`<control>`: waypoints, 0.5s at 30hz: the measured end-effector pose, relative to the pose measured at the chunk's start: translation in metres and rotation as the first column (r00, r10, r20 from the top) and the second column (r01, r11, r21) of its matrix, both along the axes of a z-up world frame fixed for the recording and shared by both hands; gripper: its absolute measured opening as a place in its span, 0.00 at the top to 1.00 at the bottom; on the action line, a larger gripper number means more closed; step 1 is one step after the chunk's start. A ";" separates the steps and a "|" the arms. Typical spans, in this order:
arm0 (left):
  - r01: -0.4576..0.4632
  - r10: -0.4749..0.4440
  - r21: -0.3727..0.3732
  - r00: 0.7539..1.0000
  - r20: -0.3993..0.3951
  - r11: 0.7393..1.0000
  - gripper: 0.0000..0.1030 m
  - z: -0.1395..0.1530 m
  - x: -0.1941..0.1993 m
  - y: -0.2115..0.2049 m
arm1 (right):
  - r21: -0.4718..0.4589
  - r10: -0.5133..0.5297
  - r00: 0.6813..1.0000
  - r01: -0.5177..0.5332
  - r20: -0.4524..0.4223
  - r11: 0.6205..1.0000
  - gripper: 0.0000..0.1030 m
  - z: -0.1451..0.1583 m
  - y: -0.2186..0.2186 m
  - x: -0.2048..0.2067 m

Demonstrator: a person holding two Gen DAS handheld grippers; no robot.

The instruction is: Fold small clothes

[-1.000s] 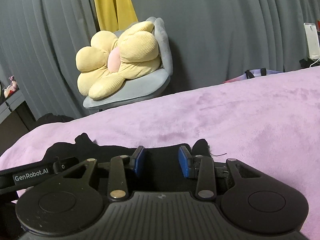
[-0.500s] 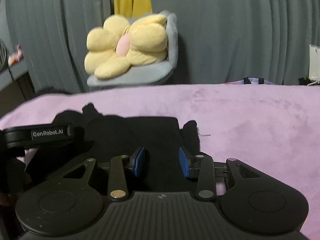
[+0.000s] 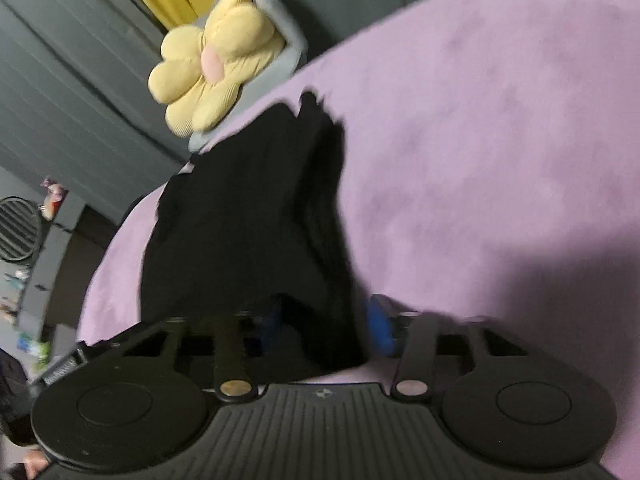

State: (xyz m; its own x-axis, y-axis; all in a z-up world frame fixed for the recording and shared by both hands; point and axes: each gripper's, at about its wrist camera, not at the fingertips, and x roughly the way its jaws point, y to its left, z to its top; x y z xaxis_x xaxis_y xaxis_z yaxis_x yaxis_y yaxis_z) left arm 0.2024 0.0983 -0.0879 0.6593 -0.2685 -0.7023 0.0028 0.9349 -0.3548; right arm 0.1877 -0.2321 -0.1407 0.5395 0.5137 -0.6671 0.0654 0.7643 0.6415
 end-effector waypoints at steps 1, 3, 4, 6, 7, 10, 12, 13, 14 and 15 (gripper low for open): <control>0.015 -0.015 -0.019 1.000 -0.009 1.000 0.14 0.000 0.001 -0.002 | 0.030 0.007 1.000 -0.007 -0.017 1.000 0.80 -0.003 0.002 0.000; -0.005 0.003 -0.044 0.999 -0.043 0.999 0.25 0.001 0.002 -0.003 | 0.111 -0.032 0.999 0.036 -0.044 0.993 0.83 -0.005 -0.007 -0.003; -0.017 0.015 -0.049 0.998 -0.054 0.999 0.35 0.002 0.000 -0.003 | 0.141 -0.054 0.997 0.062 -0.054 0.988 0.84 -0.004 -0.013 -0.006; -0.039 0.034 -0.074 0.997 -0.076 0.996 0.51 0.005 -0.003 0.000 | 0.022 -0.080 0.994 0.082 -0.070 0.996 0.89 0.003 -0.017 -0.011; -0.056 0.049 -0.081 0.995 -0.093 0.995 0.59 0.006 -0.004 0.003 | -0.077 -0.070 0.994 0.064 -0.079 0.995 0.89 0.009 -0.013 -0.012; -0.101 0.085 -0.101 0.985 -0.153 0.990 0.60 0.008 -0.009 0.013 | -0.230 -0.056 0.996 0.037 -0.075 0.972 0.81 0.029 -0.003 -0.021; -0.112 0.091 -0.120 0.982 -0.166 0.986 0.49 0.014 -0.021 0.016 | -0.321 -0.042 0.996 0.014 -0.081 0.947 0.74 0.040 0.007 -0.028; -0.111 0.089 -0.120 0.981 -0.174 0.987 0.34 0.018 -0.027 0.015 | -0.332 -0.015 0.996 -0.017 -0.092 0.943 0.57 0.045 0.014 -0.032; -0.104 0.082 -0.115 0.981 -0.176 0.988 0.24 0.022 -0.033 0.014 | -0.342 0.017 0.994 -0.054 -0.111 0.938 0.34 0.048 0.020 -0.037; -0.094 0.077 -0.096 0.983 -0.168 0.991 0.21 0.027 -0.039 0.010 | -0.364 0.041 0.991 -0.086 -0.127 0.927 0.26 0.052 0.028 -0.041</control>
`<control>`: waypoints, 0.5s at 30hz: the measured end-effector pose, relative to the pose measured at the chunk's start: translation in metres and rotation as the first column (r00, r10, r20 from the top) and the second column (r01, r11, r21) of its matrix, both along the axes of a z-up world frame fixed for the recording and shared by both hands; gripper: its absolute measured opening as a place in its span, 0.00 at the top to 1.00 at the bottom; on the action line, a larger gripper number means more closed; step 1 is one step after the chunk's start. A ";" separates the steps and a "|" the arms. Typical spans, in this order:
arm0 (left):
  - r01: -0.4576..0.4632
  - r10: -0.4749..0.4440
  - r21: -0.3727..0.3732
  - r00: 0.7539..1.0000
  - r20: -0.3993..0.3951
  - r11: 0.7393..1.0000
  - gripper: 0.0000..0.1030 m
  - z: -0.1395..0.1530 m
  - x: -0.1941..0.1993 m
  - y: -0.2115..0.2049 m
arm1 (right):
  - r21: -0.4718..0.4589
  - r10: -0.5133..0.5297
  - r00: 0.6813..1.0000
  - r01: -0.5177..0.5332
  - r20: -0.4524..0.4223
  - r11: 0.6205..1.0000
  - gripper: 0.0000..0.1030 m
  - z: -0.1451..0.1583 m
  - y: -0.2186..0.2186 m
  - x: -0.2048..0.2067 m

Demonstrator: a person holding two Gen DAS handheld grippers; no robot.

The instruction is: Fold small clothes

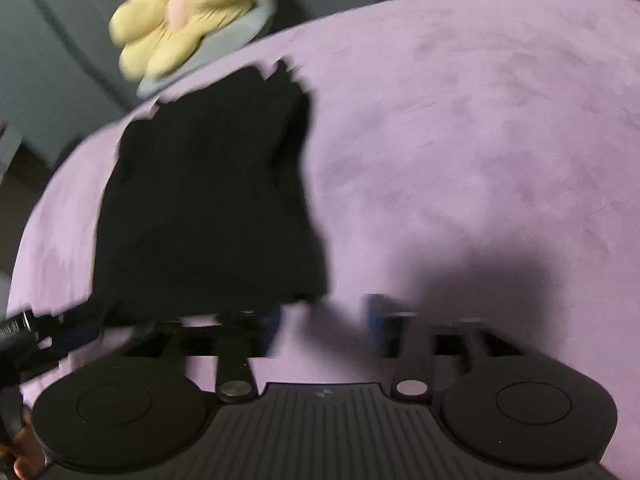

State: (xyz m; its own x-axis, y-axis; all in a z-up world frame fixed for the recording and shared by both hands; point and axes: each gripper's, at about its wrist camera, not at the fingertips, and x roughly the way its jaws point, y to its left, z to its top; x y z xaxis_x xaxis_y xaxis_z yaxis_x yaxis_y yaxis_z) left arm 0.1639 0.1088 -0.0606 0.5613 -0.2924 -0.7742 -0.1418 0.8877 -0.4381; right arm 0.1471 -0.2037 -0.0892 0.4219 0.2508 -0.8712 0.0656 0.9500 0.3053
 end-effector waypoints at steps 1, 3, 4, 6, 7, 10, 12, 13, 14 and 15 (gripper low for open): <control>0.006 -0.006 0.033 1.000 0.009 0.999 0.16 0.005 -0.005 -0.004 | -0.040 0.030 1.000 -0.030 -0.006 0.999 0.22 0.005 0.011 -0.004; 0.022 -0.024 0.166 1.000 0.009 0.986 0.09 0.015 -0.010 -0.015 | -0.111 0.070 0.997 -0.071 -0.015 0.991 0.21 0.011 0.027 -0.011; 0.031 -0.033 0.244 0.999 0.004 0.969 0.09 0.020 -0.011 -0.022 | -0.140 0.077 0.997 -0.080 -0.023 0.987 0.18 0.014 0.035 -0.012; 0.045 -0.046 0.351 0.999 -0.007 0.935 0.09 0.027 -0.013 -0.031 | -0.161 0.076 0.997 -0.080 -0.031 0.984 0.16 0.018 0.045 -0.015; 0.042 -0.041 0.385 0.999 -0.012 0.922 0.09 0.030 -0.014 -0.033 | -0.164 0.073 0.997 -0.077 -0.033 0.983 0.15 0.021 0.047 -0.016; 0.026 -0.023 0.391 1.000 -0.012 0.920 0.09 0.036 -0.016 -0.032 | -0.180 0.051 0.998 -0.056 -0.032 0.982 0.13 0.029 0.053 -0.018; 0.030 -0.021 0.377 0.999 -0.027 0.926 0.09 0.038 -0.017 -0.033 | -0.200 0.047 0.999 -0.050 -0.021 0.979 0.12 0.035 0.057 -0.019; 0.034 -0.022 0.380 0.999 -0.035 0.924 0.09 0.038 -0.017 -0.034 | -0.209 0.048 0.999 -0.050 -0.013 0.977 0.11 0.037 0.062 -0.018; 0.038 -0.024 0.388 0.999 -0.042 0.921 0.09 0.038 -0.016 -0.036 | -0.217 0.050 0.999 -0.050 -0.008 0.975 0.10 0.039 0.065 -0.017; 0.043 -0.026 0.396 0.999 -0.047 0.917 0.09 0.038 -0.017 -0.037 | -0.226 0.048 0.999 -0.048 -0.006 0.973 0.09 0.041 0.067 -0.016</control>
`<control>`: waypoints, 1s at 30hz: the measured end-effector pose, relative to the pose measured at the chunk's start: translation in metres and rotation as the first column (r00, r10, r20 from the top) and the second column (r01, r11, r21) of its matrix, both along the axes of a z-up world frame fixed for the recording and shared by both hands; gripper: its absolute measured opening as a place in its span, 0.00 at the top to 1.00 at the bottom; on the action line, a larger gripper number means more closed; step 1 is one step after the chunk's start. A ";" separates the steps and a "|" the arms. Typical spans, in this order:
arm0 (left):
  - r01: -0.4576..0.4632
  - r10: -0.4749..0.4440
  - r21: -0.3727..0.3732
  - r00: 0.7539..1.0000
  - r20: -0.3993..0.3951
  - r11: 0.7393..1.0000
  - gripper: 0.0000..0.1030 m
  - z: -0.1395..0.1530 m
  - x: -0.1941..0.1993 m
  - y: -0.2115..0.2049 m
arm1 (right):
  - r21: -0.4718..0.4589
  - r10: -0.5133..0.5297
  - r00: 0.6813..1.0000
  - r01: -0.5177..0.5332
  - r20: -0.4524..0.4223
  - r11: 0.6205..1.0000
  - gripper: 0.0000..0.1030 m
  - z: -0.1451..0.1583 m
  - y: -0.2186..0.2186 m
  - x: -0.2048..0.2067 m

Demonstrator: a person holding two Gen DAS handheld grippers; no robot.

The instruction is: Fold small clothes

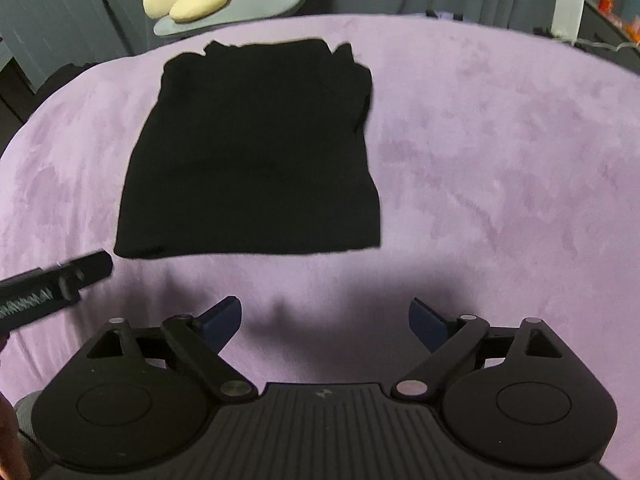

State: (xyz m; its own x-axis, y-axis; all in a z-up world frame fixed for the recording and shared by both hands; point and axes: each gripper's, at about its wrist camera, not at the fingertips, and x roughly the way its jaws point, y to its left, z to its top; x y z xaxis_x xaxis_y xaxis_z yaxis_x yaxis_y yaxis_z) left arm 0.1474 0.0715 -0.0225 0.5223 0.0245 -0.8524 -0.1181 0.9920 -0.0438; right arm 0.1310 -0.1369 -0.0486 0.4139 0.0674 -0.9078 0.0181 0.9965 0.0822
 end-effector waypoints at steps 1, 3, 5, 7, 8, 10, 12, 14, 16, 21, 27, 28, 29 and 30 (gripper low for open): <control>0.002 -0.002 0.007 1.000 -0.004 1.000 0.09 0.000 0.000 -0.001 | -0.007 -0.004 1.000 0.004 0.005 1.000 0.09 0.003 0.001 0.001; 0.002 -0.002 0.011 1.000 -0.008 1.000 0.09 -0.001 0.000 -0.003 | -0.009 -0.009 1.000 0.009 0.010 1.000 0.09 0.006 0.003 0.003; 0.007 -0.007 0.003 1.000 -0.010 1.000 0.08 -0.002 0.000 -0.003 | -0.007 -0.010 1.000 0.010 0.013 1.000 0.09 0.008 0.004 0.006; 0.010 -0.010 0.002 1.000 -0.013 1.000 0.08 -0.003 0.001 -0.003 | -0.025 -0.016 1.000 0.016 0.013 1.000 0.09 0.007 0.006 0.009; 0.009 -0.009 0.005 1.000 -0.014 1.000 0.08 -0.003 0.001 -0.003 | -0.030 -0.017 1.000 0.017 0.015 0.999 0.09 0.007 0.006 0.010; 0.009 -0.009 0.010 1.000 -0.015 1.000 0.08 -0.004 0.002 -0.003 | -0.036 -0.020 1.000 0.021 0.017 0.999 0.09 0.007 0.007 0.013; 0.008 -0.008 0.013 1.000 -0.018 1.000 0.08 -0.006 0.004 -0.003 | -0.034 -0.023 1.000 0.024 0.020 0.999 0.09 0.006 0.006 0.014; 0.010 -0.009 0.017 1.000 -0.020 1.000 0.08 -0.008 0.005 -0.004 | -0.040 -0.032 0.999 0.032 0.021 0.999 0.09 0.005 0.006 0.016; 0.010 -0.010 0.024 1.000 -0.023 1.000 0.08 -0.009 0.005 -0.004 | -0.054 -0.035 0.999 0.036 0.028 0.998 0.09 0.005 0.007 0.016; 0.010 -0.009 0.030 1.000 -0.024 1.000 0.08 -0.009 0.006 -0.005 | -0.060 -0.031 0.999 0.032 0.027 0.998 0.09 0.006 0.006 0.017; 0.003 -0.002 0.030 1.000 -0.024 1.000 0.08 -0.009 0.006 -0.003 | -0.056 -0.039 0.999 0.040 0.028 0.998 0.09 0.005 0.005 0.015; 0.003 -0.002 0.030 1.000 -0.024 1.000 0.08 -0.008 0.006 -0.003 | -0.057 -0.038 0.999 0.040 0.027 0.998 0.09 0.006 0.004 0.016; 0.003 -0.003 0.032 1.000 -0.025 0.999 0.08 -0.008 0.006 -0.004 | -0.058 -0.039 0.999 0.040 0.028 0.997 0.09 0.006 0.004 0.016; 0.004 -0.003 0.034 1.000 -0.026 0.999 0.08 -0.008 0.007 -0.004 | -0.058 -0.038 0.999 0.040 0.030 0.998 0.09 0.006 0.004 0.016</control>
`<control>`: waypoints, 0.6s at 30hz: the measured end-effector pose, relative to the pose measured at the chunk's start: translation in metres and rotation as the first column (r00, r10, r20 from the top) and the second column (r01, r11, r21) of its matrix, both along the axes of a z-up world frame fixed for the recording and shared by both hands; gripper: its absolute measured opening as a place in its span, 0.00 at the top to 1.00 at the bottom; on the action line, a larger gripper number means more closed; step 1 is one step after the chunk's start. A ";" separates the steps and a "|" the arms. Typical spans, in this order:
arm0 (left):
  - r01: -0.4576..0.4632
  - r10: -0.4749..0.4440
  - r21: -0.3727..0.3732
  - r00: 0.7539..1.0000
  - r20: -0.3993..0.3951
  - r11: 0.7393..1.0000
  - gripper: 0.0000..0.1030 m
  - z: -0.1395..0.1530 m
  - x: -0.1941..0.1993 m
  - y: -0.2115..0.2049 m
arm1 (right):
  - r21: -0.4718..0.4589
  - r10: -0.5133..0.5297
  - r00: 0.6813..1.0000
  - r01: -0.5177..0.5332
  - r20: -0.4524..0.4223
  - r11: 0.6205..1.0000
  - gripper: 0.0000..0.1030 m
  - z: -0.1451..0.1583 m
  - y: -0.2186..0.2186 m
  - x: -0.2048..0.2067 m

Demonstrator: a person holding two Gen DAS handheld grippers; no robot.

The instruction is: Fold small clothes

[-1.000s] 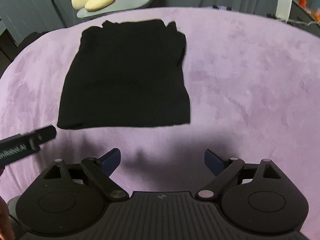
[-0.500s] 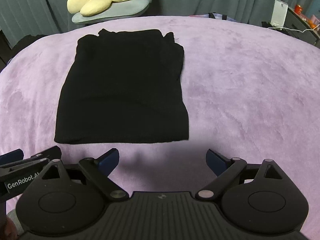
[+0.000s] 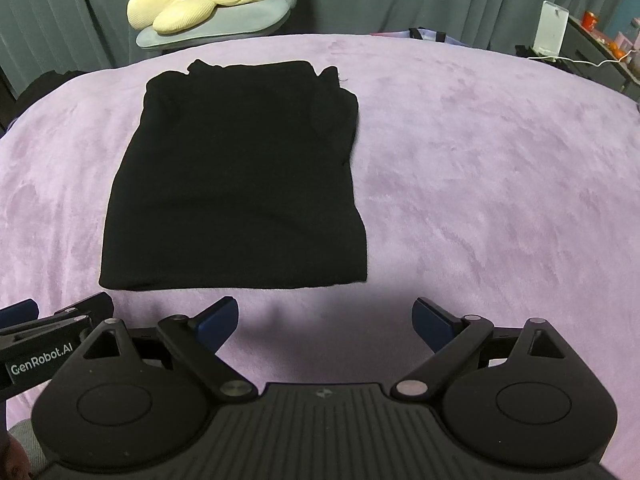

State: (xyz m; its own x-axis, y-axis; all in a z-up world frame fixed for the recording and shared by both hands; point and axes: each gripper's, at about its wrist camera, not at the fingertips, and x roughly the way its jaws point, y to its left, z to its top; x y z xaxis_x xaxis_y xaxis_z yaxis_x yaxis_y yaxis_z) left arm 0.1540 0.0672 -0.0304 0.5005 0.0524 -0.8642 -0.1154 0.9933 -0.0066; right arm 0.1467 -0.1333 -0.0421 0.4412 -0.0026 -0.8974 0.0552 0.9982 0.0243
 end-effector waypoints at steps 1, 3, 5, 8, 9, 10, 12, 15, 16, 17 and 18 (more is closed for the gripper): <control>0.003 -0.003 0.002 1.000 0.001 1.000 0.08 0.000 0.000 -0.001 | -0.001 0.000 1.000 0.000 0.001 1.000 0.09 0.000 0.000 0.000; 0.006 -0.006 0.005 1.000 0.002 1.000 0.08 0.001 0.000 -0.002 | -0.002 0.001 1.000 -0.001 0.005 1.000 0.09 0.001 0.000 0.000; 0.010 -0.010 0.007 1.000 0.003 1.000 0.08 0.001 0.000 -0.003 | -0.003 0.001 1.000 -0.001 0.006 1.000 0.09 0.002 -0.001 0.000; 0.018 -0.018 0.014 1.000 0.002 1.000 0.08 0.001 0.000 -0.005 | 0.001 0.000 1.000 0.000 0.004 1.000 0.09 0.001 -0.002 -0.001; 0.019 -0.019 0.016 1.000 0.000 1.000 0.08 0.000 0.000 -0.006 | 0.001 0.000 1.000 0.000 0.003 1.000 0.09 0.001 -0.002 -0.001; 0.021 -0.021 0.017 1.000 -0.001 1.000 0.08 0.000 0.000 -0.006 | 0.000 0.002 1.000 -0.002 0.003 1.000 0.09 0.001 -0.002 0.000; 0.021 -0.021 0.019 1.000 -0.002 1.000 0.08 0.000 0.001 -0.005 | -0.003 0.001 1.000 -0.001 0.004 1.000 0.09 0.001 -0.002 -0.001; 0.018 -0.018 0.015 1.000 0.000 1.000 0.08 0.000 0.000 -0.006 | -0.006 0.002 1.000 -0.002 0.006 1.000 0.09 0.001 -0.001 -0.001; 0.018 -0.018 0.014 1.000 0.001 1.000 0.08 0.000 0.001 -0.005 | -0.007 0.002 1.000 -0.002 0.007 1.000 0.09 0.001 -0.001 -0.001; 0.018 -0.018 0.015 1.000 0.001 1.000 0.08 0.000 0.001 -0.005 | -0.007 0.004 1.000 -0.004 0.008 1.000 0.09 0.002 0.000 -0.001; 0.018 -0.018 0.015 1.000 0.001 1.000 0.08 0.000 0.001 -0.005 | -0.008 0.003 1.000 -0.003 0.007 1.000 0.09 0.002 0.000 -0.001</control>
State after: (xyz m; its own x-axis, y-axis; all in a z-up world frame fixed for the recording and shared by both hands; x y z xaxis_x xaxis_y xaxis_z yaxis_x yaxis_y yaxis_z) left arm 0.1548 0.0624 -0.0304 0.5024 0.0566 -0.8628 -0.0973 0.9952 0.0086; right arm 0.1454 -0.1336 -0.0405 0.4472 -0.0085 -0.8944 0.0521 0.9985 0.0166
